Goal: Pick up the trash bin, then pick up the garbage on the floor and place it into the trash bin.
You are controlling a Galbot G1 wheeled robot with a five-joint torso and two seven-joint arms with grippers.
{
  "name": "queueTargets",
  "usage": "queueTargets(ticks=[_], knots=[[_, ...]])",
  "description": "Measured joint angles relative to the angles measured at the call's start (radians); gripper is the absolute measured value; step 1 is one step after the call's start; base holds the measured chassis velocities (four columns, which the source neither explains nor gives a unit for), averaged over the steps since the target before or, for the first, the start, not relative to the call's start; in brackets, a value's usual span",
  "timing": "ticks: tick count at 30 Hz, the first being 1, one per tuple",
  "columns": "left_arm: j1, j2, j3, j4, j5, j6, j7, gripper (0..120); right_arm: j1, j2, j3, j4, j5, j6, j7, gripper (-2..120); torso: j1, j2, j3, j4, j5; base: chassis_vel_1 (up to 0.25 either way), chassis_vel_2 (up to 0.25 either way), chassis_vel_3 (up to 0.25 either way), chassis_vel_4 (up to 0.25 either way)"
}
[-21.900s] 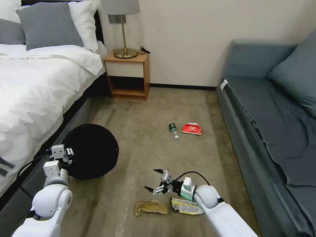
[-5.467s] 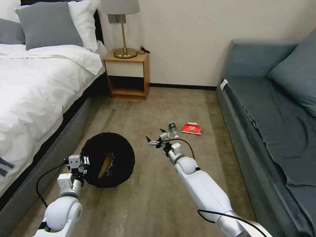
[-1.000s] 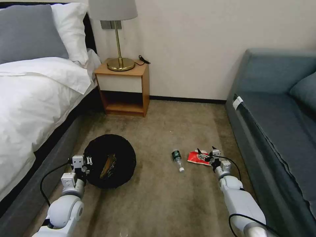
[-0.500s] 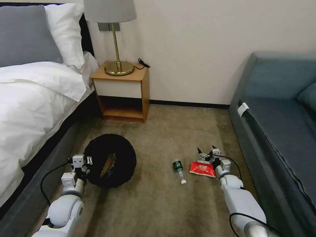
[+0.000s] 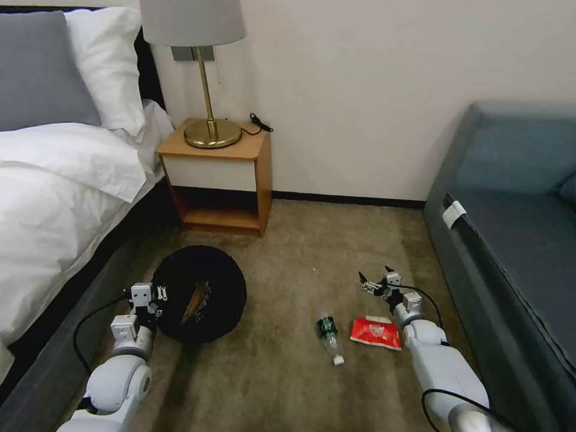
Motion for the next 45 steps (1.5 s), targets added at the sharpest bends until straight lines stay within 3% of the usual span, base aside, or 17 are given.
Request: queueTargets(ticks=[15,22,31,45], knots=[[-0.001,0.000,-0.008,0.013,-0.001,-0.007,0.003,4,0.039,-0.069,-0.183,0.131,0.012,-0.077,-0.006,100,0.000,0.000,0.000,0.0001,-0.0004,-0.009,0.020,0.013,-0.011],[0.007,-0.008,-0.018,0.021,0.004,-0.013,-0.008,4,0.020,-0.120,-0.245,0.228,0.008,-0.166,-0.096,100,0.000,0.000,0.000,0.0001,-0.0002,0.000,0.000,0.000,0.000],[0.026,-0.023,-0.029,-0.015,0.019,-0.001,-0.021,4,-0.049,-0.157,-0.253,0.345,-0.037,-0.261,-0.309,100,0.000,0.000,0.000,0.0001,-0.0004,0.000,0.000,0.000,0.000],[0.022,-0.034,-0.020,-0.012,0.045,-0.001,-0.025,4,-0.140,-0.200,-0.274,0.425,-0.060,-0.290,-0.394,100,0.000,0.000,0.000,-0.0001,-0.0002,0.000,0.000,0.000,0.000]])
